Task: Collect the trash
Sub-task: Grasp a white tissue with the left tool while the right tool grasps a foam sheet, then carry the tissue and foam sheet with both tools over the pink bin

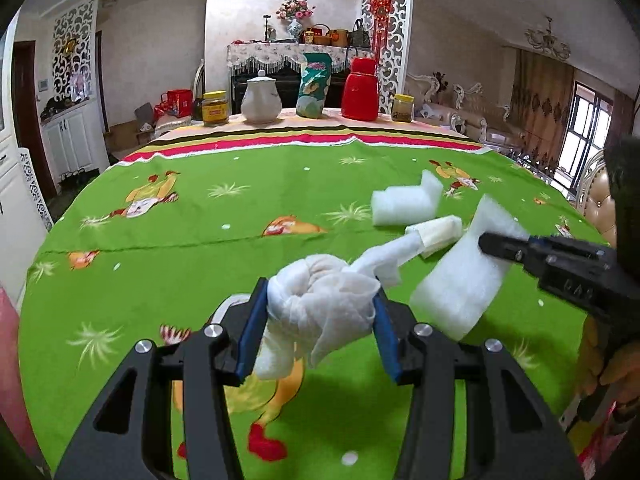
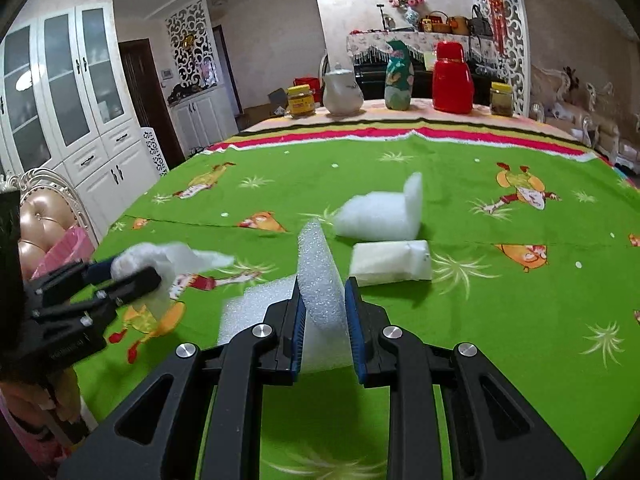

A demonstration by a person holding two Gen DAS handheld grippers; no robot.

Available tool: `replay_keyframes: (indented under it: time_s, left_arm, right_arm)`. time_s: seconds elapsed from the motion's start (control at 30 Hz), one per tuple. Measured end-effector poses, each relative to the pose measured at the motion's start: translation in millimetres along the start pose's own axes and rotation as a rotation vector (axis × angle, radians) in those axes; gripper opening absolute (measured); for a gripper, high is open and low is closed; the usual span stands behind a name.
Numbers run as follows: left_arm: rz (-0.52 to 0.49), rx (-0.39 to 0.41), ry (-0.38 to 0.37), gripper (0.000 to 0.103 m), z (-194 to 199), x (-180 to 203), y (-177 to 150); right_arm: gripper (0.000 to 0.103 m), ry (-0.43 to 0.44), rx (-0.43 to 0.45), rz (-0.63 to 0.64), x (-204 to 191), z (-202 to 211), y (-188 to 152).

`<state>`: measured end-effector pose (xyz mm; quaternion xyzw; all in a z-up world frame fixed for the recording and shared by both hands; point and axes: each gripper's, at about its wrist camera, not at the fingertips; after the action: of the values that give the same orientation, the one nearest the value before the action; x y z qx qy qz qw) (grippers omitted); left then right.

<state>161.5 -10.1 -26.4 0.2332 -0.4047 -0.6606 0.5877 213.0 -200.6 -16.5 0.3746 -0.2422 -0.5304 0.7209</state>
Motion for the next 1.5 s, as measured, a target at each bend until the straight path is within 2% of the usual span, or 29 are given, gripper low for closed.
replay_keyframes:
  time_s: [0.47,0.7,1.07,1.5]
  left_arm:
    - [0.027,0.052,-0.046,0.048,43.7,-15.1,-21.7]
    - [0.037,0.078,-0.064,0.048,68.5,-25.2,-31.7]
    - [0.04,0.14,-0.076,0.049,130.1,-43.9,-53.1]
    - [0.073,0.127,-0.072,0.049,145.7,-71.5,-74.9]
  right_arm:
    - [0.023,-0.076,0.03,-0.006,-53.0,39.7,-24.7]
    - [0.023,-0.06,0.041,-0.038,-75.5,58.2,-39.6]
    - [0.023,-0.044,0.068,-0.047,-113.7,85.1,-54.4]
    - [0.023,-0.009,0.036,0.006,-154.9,71.9,-61.6]
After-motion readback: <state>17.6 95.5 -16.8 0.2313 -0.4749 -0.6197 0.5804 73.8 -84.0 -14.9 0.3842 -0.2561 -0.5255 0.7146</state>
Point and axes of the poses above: each gripper's, at about its wrist camera, not at the fingertips, and z roughly against the way its jaws point, x to its right, y to its top, and after that the axes turned 11 degrees about -y, right-handed
